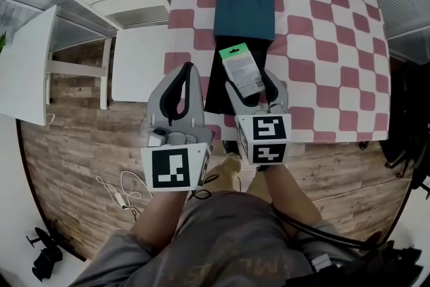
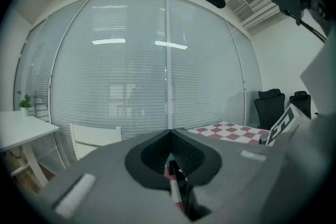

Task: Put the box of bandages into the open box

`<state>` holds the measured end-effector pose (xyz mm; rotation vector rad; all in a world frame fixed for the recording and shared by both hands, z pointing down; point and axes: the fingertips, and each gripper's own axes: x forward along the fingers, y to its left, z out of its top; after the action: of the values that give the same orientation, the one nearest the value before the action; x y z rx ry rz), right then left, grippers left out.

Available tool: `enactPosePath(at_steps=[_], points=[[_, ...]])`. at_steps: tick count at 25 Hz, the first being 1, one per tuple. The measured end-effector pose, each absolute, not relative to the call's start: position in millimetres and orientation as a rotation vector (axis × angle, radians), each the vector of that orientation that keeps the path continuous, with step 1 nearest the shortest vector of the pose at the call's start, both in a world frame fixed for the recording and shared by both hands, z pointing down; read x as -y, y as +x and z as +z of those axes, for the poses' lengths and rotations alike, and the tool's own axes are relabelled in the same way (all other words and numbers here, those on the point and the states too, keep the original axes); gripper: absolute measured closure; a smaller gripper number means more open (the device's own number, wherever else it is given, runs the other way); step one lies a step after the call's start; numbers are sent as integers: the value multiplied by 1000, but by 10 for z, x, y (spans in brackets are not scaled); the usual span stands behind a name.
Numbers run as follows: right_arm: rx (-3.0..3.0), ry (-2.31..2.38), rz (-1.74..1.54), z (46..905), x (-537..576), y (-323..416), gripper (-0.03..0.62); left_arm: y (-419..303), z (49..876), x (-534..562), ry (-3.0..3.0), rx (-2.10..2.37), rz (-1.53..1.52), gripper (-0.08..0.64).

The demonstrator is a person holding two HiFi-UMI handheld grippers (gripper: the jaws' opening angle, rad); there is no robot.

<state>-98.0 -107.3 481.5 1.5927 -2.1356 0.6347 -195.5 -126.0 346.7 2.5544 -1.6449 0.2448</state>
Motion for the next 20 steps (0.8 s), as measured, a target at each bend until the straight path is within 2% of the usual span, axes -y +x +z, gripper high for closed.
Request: enactPosePath(at_steps=[5,7,10,18,20], points=[[2157,1551,608,4846,1140,-1117,234,-2028,3562,1311,2528,1641,252,560],[2180,1524,614,4854,1138,-1184,208,-2061,3591,1320,2517,1642,250,560],[2192,1516,617,4859,1114,-1215,204,-2102,3611,1316,2504,1646,236,560],[2201,1534,576,4723,1073,-1157,227,-2086,3500,1252,2514,1661,202,560],[2210,1526,561,4693,1052,-1146,262,-2068,3439,1218,2523,1671,189,560]])
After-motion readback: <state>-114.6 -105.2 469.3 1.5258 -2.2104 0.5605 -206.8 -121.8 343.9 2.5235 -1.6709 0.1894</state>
